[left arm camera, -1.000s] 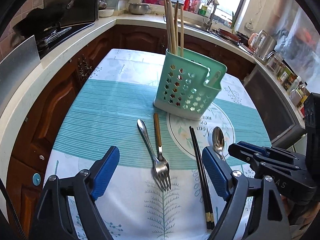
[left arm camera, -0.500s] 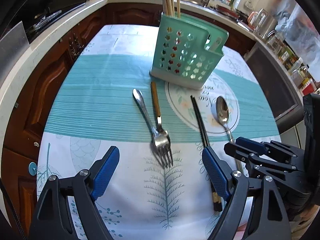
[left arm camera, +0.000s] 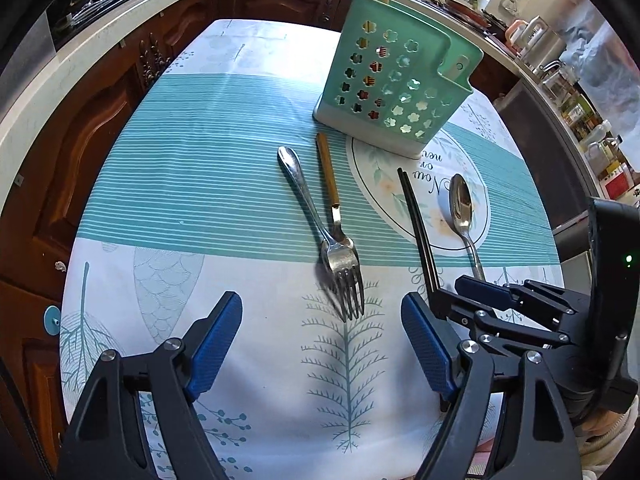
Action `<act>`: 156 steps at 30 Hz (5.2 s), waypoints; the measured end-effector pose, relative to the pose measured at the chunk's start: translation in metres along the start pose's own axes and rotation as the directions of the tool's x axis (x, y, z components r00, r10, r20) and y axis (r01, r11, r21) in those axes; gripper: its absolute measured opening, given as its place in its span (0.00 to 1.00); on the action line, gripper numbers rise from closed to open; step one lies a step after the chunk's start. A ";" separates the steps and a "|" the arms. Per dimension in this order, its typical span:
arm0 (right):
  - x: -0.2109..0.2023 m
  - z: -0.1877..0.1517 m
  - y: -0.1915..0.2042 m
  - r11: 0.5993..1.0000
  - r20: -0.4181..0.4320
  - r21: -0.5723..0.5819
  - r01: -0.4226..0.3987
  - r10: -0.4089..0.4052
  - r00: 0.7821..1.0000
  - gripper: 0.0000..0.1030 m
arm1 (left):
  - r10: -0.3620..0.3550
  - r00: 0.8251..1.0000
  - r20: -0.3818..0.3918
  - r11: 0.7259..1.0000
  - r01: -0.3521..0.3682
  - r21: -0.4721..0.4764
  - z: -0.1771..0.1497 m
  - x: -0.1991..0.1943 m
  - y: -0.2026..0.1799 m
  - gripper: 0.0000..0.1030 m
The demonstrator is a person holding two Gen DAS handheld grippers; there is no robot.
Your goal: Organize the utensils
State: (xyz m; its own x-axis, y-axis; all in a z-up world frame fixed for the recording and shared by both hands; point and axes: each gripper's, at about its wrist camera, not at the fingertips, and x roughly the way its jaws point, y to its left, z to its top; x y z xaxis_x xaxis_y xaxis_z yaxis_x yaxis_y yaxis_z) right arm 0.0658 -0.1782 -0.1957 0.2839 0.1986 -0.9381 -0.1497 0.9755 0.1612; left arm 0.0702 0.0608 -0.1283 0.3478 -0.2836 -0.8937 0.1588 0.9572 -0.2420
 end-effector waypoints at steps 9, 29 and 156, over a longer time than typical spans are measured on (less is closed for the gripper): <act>0.016 0.003 0.022 0.993 -0.048 -0.083 0.078 -0.082 0.995 0.28 | -0.011 1.000 0.007 0.999 0.011 -0.035 0.001 0.000 0.012 0.78; 0.019 -0.011 0.041 0.961 -0.067 -0.254 0.111 -0.132 0.989 0.11 | -0.060 0.998 0.015 0.997 0.061 -0.043 0.002 0.002 0.017 0.78; -0.047 -0.044 0.013 0.992 -0.054 -0.125 -0.033 0.027 0.998 0.11 | -0.603 0.752 -0.265 0.778 0.481 -0.404 0.003 0.136 -0.058 0.05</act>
State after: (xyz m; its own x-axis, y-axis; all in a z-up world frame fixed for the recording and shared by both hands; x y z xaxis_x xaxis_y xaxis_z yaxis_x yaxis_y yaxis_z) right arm 0.0087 -0.1788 -0.1630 0.2284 0.2193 -0.9485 -0.2764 0.9488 0.1528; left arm 0.1111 -0.0338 -0.2350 -0.0789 -0.7754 -0.6265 -0.0823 0.6314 -0.7711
